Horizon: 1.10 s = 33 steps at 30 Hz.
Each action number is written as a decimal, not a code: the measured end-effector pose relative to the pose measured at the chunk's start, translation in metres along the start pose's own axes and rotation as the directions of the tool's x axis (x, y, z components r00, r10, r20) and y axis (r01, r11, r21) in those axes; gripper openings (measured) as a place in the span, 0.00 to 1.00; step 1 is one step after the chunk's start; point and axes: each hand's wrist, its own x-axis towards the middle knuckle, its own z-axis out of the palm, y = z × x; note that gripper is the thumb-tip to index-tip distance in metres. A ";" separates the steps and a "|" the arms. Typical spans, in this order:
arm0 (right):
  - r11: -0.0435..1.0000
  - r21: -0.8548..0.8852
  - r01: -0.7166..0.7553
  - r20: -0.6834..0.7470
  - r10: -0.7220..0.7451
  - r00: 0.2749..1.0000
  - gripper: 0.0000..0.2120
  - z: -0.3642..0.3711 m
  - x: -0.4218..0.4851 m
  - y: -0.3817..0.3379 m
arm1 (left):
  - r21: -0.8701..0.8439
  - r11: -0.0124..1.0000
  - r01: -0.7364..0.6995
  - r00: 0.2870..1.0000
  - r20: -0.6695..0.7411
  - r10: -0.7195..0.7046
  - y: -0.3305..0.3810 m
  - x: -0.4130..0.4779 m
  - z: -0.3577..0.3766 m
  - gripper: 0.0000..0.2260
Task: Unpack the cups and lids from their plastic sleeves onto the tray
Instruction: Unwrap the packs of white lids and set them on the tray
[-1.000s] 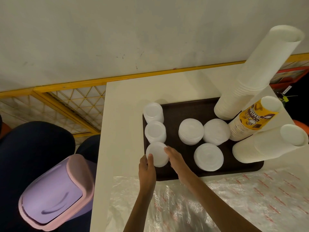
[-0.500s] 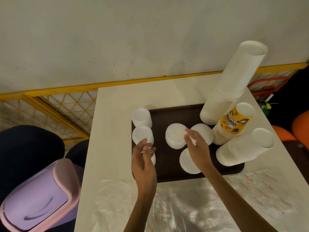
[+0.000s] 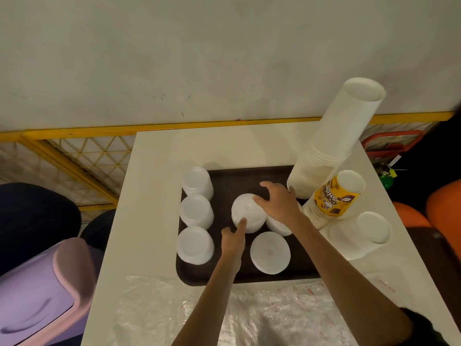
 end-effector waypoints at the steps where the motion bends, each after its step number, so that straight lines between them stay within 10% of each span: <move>1: 0.996 -0.087 0.009 0.090 -0.002 0.996 0.27 -0.002 0.008 -0.001 | 0.002 1.000 0.006 1.000 -0.002 -0.006 0.001 0.002 0.002 0.32; 10: 0.938 -0.335 0.087 0.461 0.083 0.884 0.28 0.006 0.045 0.003 | -0.073 0.996 0.042 0.995 -0.086 -0.048 0.011 0.018 0.017 0.30; 33: 0.925 0.336 -0.178 0.320 0.065 0.945 0.27 0.027 0.097 -0.021 | -0.183 0.972 -0.149 0.949 -0.303 0.089 0.056 0.076 0.029 0.21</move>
